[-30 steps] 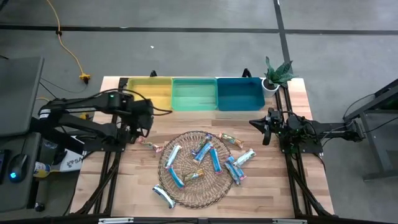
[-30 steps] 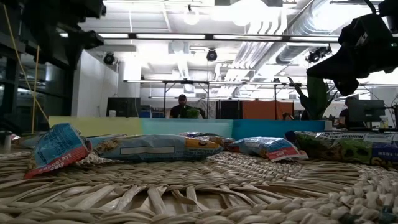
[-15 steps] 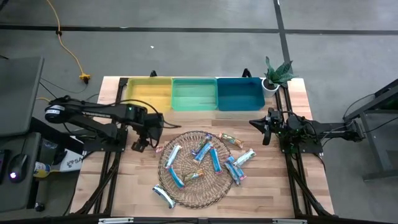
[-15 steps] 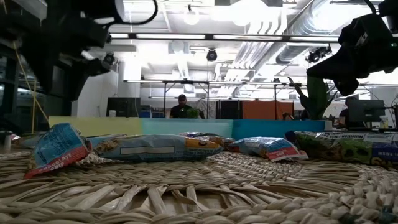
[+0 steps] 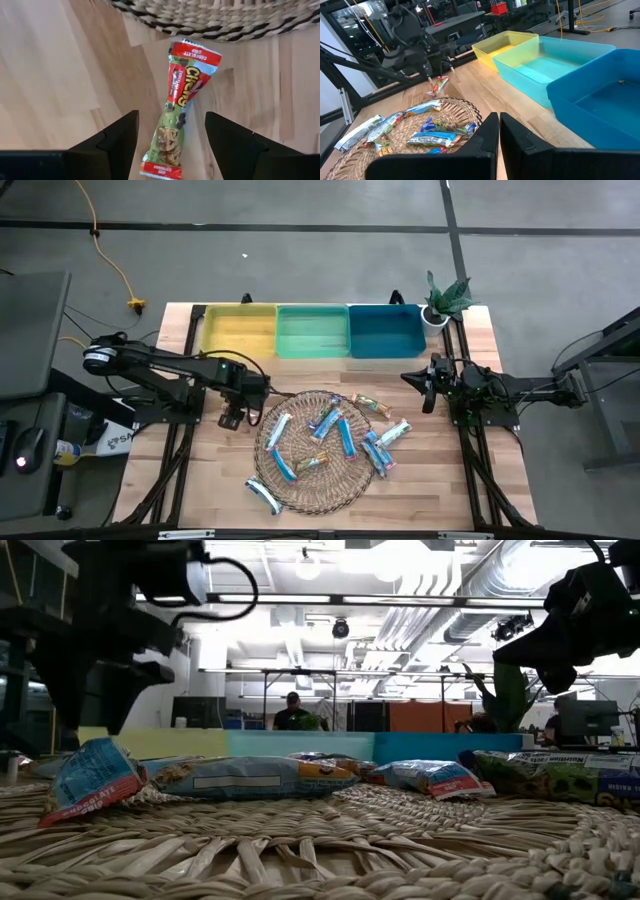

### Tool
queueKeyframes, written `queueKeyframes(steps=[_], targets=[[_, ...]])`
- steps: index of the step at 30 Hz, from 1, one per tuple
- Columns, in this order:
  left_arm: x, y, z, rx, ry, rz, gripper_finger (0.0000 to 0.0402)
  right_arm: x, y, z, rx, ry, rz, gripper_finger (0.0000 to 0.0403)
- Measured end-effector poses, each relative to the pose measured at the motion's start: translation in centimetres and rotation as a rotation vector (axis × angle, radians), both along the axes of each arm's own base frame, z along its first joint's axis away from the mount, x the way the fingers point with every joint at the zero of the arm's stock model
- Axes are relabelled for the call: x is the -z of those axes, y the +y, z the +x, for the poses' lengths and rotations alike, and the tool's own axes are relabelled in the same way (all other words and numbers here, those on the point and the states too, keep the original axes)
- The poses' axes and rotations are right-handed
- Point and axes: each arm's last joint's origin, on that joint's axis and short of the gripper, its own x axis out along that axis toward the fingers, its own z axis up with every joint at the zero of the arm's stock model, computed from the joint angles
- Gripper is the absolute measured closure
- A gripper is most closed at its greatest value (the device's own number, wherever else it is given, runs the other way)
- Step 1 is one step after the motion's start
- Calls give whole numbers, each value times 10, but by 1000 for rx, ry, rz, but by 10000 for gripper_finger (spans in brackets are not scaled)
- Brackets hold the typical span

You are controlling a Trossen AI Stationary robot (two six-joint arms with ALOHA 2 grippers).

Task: Pick and place Granola Bars by type
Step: Put the red granola bar into the yellow bin

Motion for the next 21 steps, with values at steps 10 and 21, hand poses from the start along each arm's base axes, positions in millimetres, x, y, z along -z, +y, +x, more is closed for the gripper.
queueKeyframes(steps=[10,21], targets=[[10,0,6,-25,61,-5,176,0,0,0,0,0,0,402],[14,-1,7,1,86,-39,176,0,0,0,0,0,0,402]])
